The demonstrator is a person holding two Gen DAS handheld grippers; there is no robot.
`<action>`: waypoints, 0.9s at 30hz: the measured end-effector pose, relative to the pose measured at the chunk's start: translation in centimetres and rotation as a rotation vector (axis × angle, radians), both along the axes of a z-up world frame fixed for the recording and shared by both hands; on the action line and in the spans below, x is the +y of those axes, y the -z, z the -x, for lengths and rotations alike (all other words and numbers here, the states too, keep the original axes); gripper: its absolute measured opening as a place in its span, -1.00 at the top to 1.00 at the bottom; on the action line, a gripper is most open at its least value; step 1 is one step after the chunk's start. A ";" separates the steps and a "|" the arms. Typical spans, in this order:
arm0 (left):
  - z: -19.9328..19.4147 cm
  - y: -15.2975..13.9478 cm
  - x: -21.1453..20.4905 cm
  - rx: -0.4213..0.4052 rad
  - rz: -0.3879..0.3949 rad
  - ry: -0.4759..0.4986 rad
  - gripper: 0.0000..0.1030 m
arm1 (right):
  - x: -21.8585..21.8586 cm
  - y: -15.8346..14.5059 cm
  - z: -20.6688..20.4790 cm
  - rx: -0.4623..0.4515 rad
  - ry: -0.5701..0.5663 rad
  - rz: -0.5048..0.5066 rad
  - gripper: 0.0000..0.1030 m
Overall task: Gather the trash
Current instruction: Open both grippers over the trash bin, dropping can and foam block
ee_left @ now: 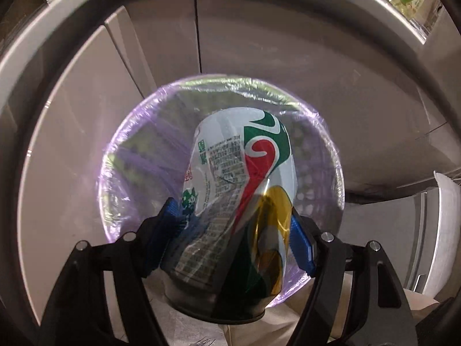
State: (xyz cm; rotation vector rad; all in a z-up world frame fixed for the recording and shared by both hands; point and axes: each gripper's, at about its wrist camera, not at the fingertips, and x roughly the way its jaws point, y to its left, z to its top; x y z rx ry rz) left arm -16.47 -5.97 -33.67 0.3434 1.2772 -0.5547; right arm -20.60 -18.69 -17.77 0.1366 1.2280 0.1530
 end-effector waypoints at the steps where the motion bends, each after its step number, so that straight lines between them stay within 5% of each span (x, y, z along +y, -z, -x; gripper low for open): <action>1: 0.0 0.8 -0.3 0.014 -0.005 0.003 -0.35 | 0.0 0.0 0.0 0.001 -0.001 0.002 0.60; 5: 0.2 2.7 -1.3 0.053 -0.024 0.028 -0.36 | 0.0 0.2 0.0 0.009 -0.014 0.014 0.60; 9: 0.5 2.2 -1.8 0.031 -0.016 0.043 -0.71 | -0.2 0.2 0.0 0.012 -0.022 0.017 0.60; 18: 0.2 -2.1 -0.7 -0.039 0.026 0.019 -0.77 | 0.1 0.6 -0.7 0.012 -0.035 0.002 0.59; 27: 1.7 -8.3 3.3 -0.167 0.049 -0.017 -0.85 | 2.2 4.6 -3.4 0.071 -0.084 -0.048 0.57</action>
